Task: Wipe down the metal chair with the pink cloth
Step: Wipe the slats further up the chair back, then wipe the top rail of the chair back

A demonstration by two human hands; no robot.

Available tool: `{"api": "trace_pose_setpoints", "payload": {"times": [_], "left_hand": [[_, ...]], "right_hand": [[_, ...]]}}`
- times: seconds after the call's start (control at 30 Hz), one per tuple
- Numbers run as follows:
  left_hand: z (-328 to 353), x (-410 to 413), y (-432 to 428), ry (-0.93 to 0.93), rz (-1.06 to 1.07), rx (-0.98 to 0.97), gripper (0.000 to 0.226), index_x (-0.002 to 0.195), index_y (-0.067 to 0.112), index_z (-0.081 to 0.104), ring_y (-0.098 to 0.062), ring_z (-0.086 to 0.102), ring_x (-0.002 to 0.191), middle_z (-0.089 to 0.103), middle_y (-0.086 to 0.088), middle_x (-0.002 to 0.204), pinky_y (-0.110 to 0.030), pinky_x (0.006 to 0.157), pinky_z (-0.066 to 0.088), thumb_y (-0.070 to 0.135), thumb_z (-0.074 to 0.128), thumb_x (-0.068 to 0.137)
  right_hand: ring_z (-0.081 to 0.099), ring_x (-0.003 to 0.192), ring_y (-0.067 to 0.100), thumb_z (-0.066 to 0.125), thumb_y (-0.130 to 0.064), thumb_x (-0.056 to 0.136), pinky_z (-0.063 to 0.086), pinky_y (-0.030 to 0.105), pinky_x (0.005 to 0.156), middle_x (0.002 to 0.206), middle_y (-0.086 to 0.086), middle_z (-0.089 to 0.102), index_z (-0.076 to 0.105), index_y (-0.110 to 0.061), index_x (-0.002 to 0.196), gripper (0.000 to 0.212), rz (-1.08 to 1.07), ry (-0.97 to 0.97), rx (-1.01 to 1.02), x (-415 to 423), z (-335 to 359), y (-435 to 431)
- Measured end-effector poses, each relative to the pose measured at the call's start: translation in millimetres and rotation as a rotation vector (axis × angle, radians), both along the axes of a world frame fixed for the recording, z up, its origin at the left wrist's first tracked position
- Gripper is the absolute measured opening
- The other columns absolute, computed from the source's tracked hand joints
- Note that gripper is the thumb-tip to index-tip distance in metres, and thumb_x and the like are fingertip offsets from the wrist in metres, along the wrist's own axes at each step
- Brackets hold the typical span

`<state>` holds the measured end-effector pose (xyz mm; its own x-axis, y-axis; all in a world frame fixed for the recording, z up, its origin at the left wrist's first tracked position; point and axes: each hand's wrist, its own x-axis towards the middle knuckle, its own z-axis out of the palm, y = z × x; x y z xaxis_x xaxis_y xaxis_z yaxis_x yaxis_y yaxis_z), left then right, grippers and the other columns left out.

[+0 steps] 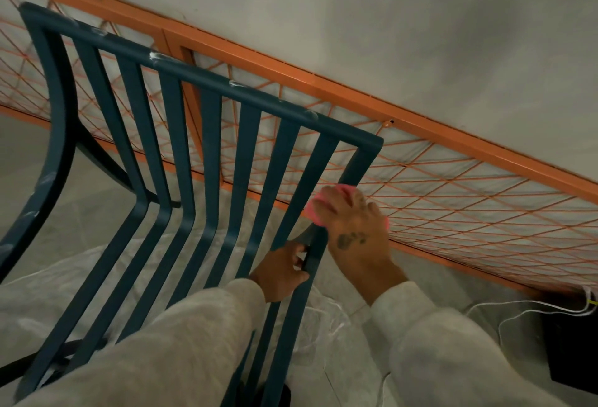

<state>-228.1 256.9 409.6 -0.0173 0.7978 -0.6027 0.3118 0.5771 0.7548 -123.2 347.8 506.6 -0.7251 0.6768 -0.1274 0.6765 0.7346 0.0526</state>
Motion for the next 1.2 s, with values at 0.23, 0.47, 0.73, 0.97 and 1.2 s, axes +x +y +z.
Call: {"api": "trace_pose_setpoints", "payload": {"times": [0.23,0.47,0.73,0.97,1.2], "left_hand": [[-0.1,-2.9,-27.6,0.101,-0.122,-0.027,0.016,0.100,0.006,0.067,-0.020,0.064,0.098,0.070,-0.009,0.105,-0.025,0.089,0.046,0.015,0.056,0.092],[30.8,-41.7,-9.6,0.062,0.080,0.131,0.025,0.119,0.016,0.059,-0.012,0.064,0.097,0.066,0.002,0.106,-0.020,0.086,0.050,0.016,0.055,0.095],[139.1,-128.9,47.1,0.429,0.170,0.752,0.039,0.123,0.023,0.060,-0.009,0.060,0.105,0.066,0.004,0.113,-0.025,0.094,0.049,0.011,0.066,0.086],[187.2,-171.9,95.9,0.833,-0.233,0.763,0.050,0.127,0.021,0.056,-0.023,0.053,0.115,0.059,-0.001,0.125,-0.043,0.098,0.047,0.017,0.069,0.079],[187.4,-178.6,106.1,0.937,-0.380,0.674,0.019,0.105,0.017,0.066,-0.021,0.056,0.099,0.063,-0.001,0.106,-0.041,0.088,0.049,0.018,0.059,0.088]], "right_hand": [[0.033,0.136,0.031,0.060,-0.018,0.093,0.036,0.044,0.110,0.147,0.001,0.040,0.049,-0.028,0.137,0.047,0.049,-0.293,-0.305,-0.7,-36.1,-44.7],[0.063,0.095,0.007,0.057,0.001,0.092,0.054,0.032,0.091,0.113,-0.016,0.066,0.064,-0.042,0.117,0.050,-0.250,0.460,-0.388,9.6,20.0,-8.4],[0.051,0.068,-0.029,0.054,-0.022,0.099,0.039,-0.001,0.047,0.085,-0.028,0.055,0.053,-0.049,0.102,0.027,-0.562,0.874,-0.621,-9.0,101.5,17.7],[0.065,0.085,-0.003,0.056,-0.023,0.098,0.054,0.011,0.062,0.112,-0.016,0.063,0.063,-0.036,0.125,0.031,-0.479,1.061,-0.397,-32.1,107.3,38.8],[0.047,0.128,0.019,0.059,-0.003,0.091,0.036,0.033,0.111,0.141,0.001,0.053,0.055,-0.019,0.137,0.049,-0.467,0.709,0.007,-45.1,45.3,27.8]]}}
